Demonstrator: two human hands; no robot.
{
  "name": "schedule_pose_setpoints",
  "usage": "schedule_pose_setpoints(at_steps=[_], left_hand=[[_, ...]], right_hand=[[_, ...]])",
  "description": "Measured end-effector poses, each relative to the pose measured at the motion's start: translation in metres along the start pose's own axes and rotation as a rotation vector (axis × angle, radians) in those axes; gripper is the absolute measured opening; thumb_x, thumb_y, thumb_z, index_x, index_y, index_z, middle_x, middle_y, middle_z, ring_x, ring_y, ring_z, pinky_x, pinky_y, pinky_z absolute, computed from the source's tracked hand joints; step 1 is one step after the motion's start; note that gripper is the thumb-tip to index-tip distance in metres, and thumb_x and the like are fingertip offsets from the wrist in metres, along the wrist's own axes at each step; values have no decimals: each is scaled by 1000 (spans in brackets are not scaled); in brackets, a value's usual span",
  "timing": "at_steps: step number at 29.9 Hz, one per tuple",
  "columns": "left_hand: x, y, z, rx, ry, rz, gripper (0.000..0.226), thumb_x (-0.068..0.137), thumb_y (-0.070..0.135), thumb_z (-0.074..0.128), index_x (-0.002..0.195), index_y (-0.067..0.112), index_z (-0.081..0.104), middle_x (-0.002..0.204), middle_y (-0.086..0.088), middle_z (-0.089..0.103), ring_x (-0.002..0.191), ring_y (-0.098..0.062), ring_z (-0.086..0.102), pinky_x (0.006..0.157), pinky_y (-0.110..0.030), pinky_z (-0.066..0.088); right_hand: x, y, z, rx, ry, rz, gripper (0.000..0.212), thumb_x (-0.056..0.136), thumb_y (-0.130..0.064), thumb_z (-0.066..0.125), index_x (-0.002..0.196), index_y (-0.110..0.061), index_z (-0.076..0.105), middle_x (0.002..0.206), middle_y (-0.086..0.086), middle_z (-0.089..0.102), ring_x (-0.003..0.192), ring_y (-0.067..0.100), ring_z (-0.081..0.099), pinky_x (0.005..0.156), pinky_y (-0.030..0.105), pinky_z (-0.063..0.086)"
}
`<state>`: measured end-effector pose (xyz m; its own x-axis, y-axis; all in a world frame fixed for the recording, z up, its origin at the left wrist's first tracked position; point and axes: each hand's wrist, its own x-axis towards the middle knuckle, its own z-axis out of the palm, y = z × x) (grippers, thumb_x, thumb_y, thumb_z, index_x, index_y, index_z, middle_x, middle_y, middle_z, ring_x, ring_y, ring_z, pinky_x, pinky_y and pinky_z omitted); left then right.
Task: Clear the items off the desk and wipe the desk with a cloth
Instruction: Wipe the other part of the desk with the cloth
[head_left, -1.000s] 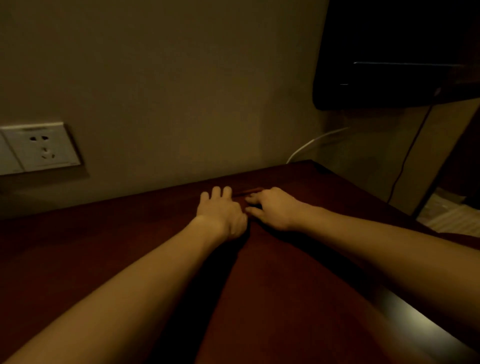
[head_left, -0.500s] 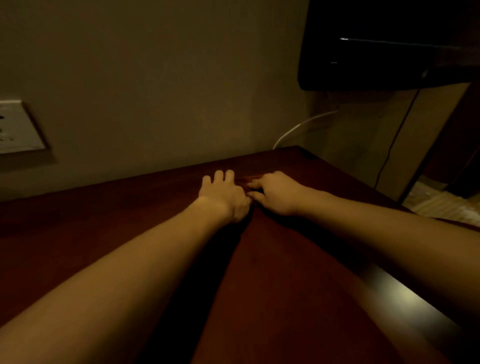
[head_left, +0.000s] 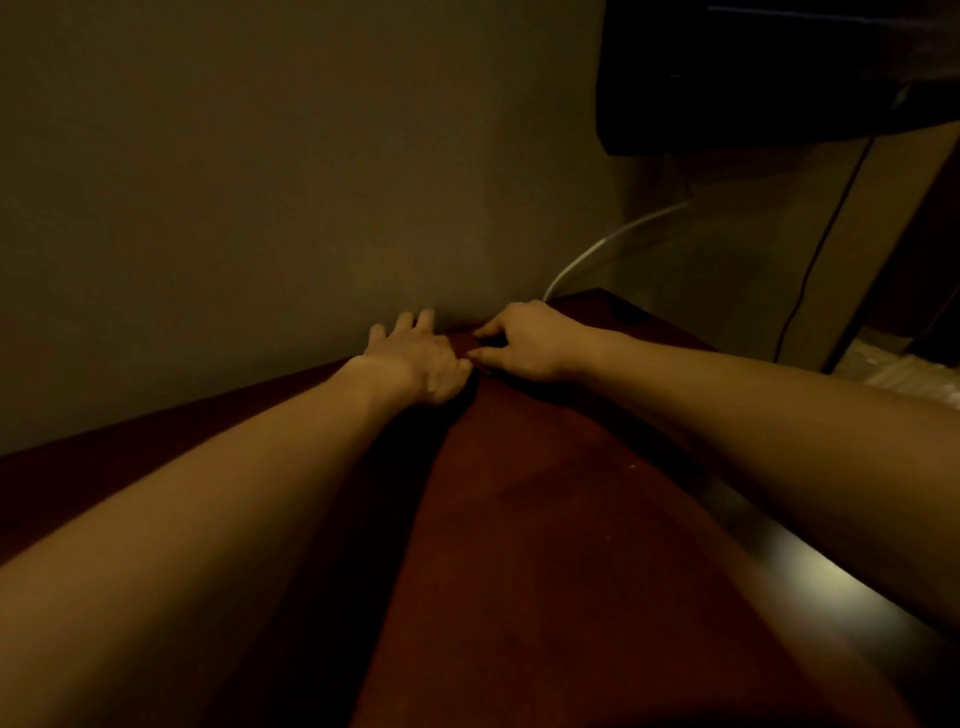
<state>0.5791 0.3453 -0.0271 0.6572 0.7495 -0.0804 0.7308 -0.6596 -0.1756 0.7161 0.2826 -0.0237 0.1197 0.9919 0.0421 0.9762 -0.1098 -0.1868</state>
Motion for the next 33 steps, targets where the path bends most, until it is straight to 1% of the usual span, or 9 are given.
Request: schedule_pose_setpoints(at_steps=[7,12,16,20,24,28,31,33], left_hand=[[-36,19,0,4,26,44,55,97,46,26,136,14,46,152,-12,18,137,-34,18,107,-52,20],[-84,50,2,-1,87,115,54,96,46,28,134,12,46,141,-11,30,127,-33,29,101,-50,27],[-130,81,0,-9,129,176,54,97,43,26,134,8,43,140,-12,31,125,-34,31,100,-49,28],[-172,111,-3,-9,149,228,56,97,43,26,135,5,41,140,-13,31,124,-35,31,100,-48,27],[-203,131,-2,9,176,272,56,98,42,25,136,4,40,141,-13,30,124,-35,30,101,-49,26],[-206,131,-1,-7,163,288,57,98,44,25,137,5,40,143,-12,28,126,-34,29,103,-50,24],[-193,126,-3,-13,129,305,58,98,46,26,138,7,39,143,-11,27,127,-33,28,103,-50,24],[-180,122,-6,-10,115,292,58,98,47,25,138,8,40,143,-11,27,128,-33,28,103,-50,24]], right_hand=[[-40,-1,-5,-22,-20,-11,42,94,-43,53,123,-14,65,125,7,65,118,25,57,102,40,43],[-102,2,-6,0,-10,22,50,92,-46,54,134,-17,57,136,4,58,126,24,53,106,36,41],[-159,3,-9,-9,-6,42,51,93,-48,52,135,-19,55,139,2,55,128,21,51,109,35,38],[-213,6,-12,-2,-6,46,53,94,-48,51,139,-20,51,145,0,48,136,15,41,113,29,30],[-253,10,-11,-9,18,28,53,93,-48,52,139,-21,51,146,1,47,137,12,39,113,26,28],[-257,10,-13,-61,-15,-2,53,94,-47,51,139,-19,50,146,1,46,137,13,39,112,25,28],[-241,11,-19,-98,-67,-16,52,95,-44,50,140,-17,49,146,-1,46,137,14,39,110,23,26],[-225,14,-20,-115,-79,-14,50,96,-42,50,139,-17,51,146,0,47,136,15,40,110,25,26]])
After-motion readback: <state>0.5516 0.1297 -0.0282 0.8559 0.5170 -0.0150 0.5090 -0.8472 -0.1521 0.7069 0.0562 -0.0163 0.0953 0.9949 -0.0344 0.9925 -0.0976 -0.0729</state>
